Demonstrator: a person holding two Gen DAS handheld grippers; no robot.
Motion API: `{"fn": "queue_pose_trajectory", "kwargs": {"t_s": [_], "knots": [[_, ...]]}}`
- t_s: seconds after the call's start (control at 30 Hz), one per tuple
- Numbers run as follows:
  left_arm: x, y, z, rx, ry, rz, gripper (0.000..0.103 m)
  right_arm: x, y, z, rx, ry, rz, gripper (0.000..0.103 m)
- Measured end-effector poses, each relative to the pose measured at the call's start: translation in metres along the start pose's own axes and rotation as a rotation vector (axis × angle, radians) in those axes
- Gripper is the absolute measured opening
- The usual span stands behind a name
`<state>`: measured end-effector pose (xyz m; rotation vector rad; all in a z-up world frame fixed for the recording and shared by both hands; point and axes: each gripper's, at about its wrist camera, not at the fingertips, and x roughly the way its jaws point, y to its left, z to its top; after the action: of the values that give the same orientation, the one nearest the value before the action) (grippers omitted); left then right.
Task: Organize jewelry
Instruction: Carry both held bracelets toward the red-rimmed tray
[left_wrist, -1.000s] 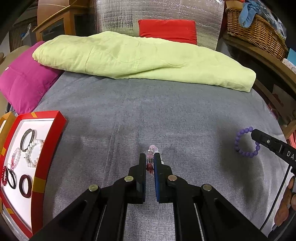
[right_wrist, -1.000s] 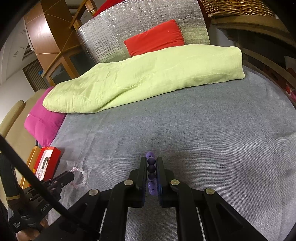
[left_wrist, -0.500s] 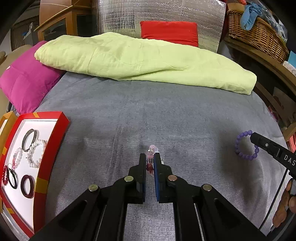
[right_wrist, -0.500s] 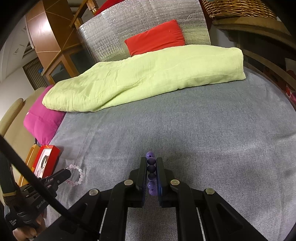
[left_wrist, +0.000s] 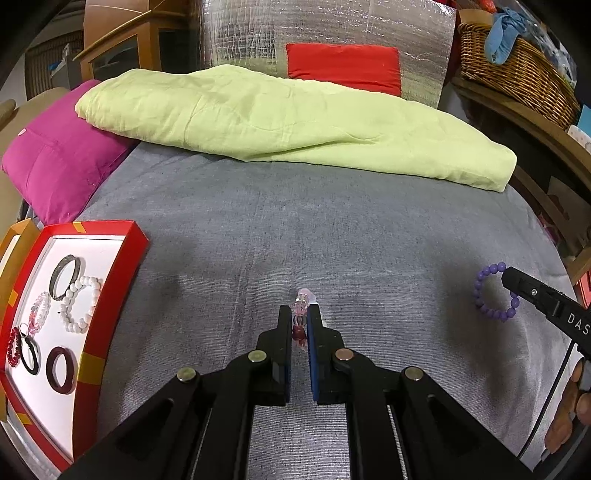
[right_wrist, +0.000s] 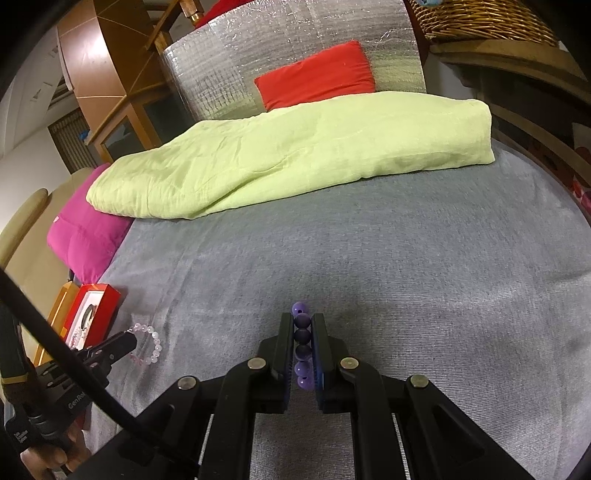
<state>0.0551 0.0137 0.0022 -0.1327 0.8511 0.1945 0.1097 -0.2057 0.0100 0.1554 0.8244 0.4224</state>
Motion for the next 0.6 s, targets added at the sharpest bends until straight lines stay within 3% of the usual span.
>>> {"fn": "queue_pose_trajectory", "kwargs": {"t_s": [0.6], "knots": [[-0.0052,0.0086,0.0000,-0.009,-0.011,0.015,0.008,-0.0050,0.0073,0.0011,-0.018,-0.015,0.012,0.010]]}}
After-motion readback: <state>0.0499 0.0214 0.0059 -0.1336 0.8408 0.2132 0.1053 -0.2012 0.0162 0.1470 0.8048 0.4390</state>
